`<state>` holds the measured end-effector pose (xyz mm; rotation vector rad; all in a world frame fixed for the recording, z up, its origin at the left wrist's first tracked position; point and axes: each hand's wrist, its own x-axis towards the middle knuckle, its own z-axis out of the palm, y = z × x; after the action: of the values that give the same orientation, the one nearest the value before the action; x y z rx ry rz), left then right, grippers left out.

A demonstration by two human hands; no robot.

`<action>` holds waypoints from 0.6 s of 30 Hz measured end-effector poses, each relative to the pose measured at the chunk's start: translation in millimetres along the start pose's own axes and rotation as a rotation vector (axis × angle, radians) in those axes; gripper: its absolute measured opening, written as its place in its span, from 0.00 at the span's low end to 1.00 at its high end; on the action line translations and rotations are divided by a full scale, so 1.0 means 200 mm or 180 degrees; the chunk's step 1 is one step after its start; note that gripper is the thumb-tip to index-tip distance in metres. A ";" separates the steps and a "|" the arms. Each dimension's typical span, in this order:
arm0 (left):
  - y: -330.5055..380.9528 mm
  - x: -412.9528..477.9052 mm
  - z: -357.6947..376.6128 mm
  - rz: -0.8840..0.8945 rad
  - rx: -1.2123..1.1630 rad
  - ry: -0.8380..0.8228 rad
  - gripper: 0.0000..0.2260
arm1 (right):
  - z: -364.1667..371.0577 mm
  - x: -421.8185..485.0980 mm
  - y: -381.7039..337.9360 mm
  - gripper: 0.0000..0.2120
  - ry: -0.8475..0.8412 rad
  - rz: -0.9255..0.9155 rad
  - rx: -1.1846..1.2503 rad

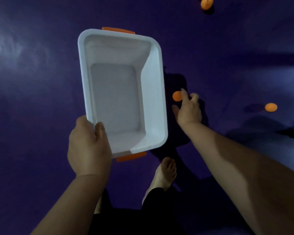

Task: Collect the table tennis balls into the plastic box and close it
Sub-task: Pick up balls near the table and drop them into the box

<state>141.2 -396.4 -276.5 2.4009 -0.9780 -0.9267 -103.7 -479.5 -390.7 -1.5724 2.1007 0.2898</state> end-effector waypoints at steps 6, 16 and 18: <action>-0.05 -0.01 0.01 -0.0421 0.0055 0.0134 0.11 | 0.09 0.05 -0.07 0.12 -0.0370 0.0158 0.0194; -0.13 -0.02 -0.19 -0.0789 -0.0346 0.0497 0.05 | -0.31 -0.43 -0.67 0.13 0.1133 -0.0535 0.3376; -0.14 -0.01 -0.23 -0.0864 -0.0273 0.0550 0.05 | -0.34 -0.55 -0.81 0.13 0.0818 -0.0993 0.3464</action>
<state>185.4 -370.6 -258.6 2.5302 -0.5485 -0.8138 54.4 -468.9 -257.1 -1.2033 1.6104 -1.0346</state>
